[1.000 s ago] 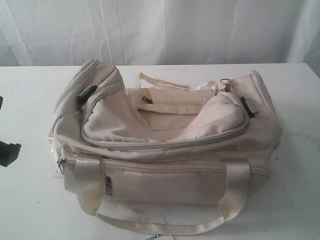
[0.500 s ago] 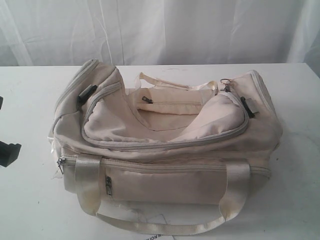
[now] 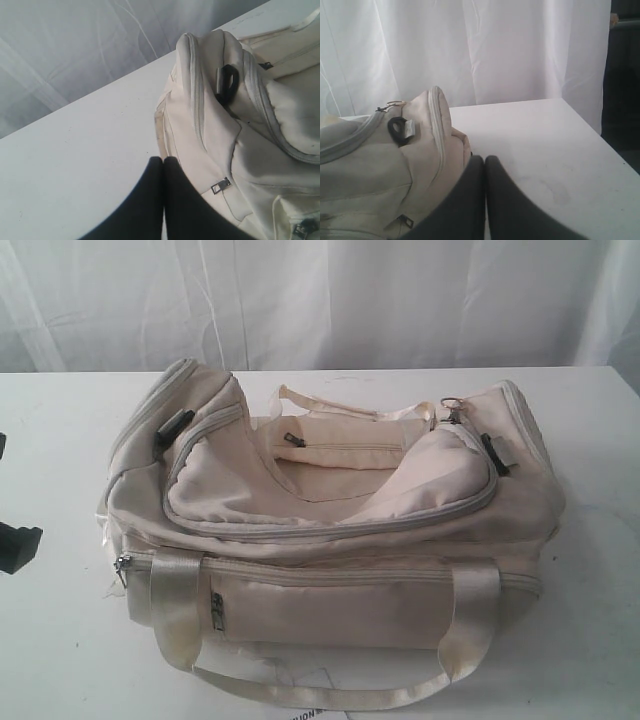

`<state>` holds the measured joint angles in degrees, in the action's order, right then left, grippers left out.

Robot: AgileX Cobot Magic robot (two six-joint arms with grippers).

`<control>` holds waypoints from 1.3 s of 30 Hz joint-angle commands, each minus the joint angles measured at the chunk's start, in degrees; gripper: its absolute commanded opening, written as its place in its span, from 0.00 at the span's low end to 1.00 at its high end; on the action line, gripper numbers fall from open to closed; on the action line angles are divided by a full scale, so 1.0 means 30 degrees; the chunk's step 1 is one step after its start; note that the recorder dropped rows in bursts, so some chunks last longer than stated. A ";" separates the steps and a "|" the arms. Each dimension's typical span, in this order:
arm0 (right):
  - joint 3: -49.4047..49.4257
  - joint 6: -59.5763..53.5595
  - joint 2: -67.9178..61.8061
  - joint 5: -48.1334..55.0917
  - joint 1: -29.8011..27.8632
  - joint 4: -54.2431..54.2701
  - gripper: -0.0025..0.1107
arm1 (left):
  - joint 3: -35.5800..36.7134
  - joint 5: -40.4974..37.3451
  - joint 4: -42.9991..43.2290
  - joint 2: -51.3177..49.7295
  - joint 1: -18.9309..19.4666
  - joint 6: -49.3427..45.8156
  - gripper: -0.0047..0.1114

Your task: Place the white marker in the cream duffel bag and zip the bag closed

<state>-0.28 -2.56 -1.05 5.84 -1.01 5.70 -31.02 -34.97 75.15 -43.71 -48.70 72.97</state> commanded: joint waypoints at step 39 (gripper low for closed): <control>0.0093 -0.0080 0.0106 0.0132 -0.0050 -0.0022 0.02 | 0.0114 1.0270 -0.0500 0.3345 0.6315 -0.2120 0.04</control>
<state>-0.28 -2.56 -1.05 5.84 -1.01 5.70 -31.02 -5.56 72.98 -34.14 -30.00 66.80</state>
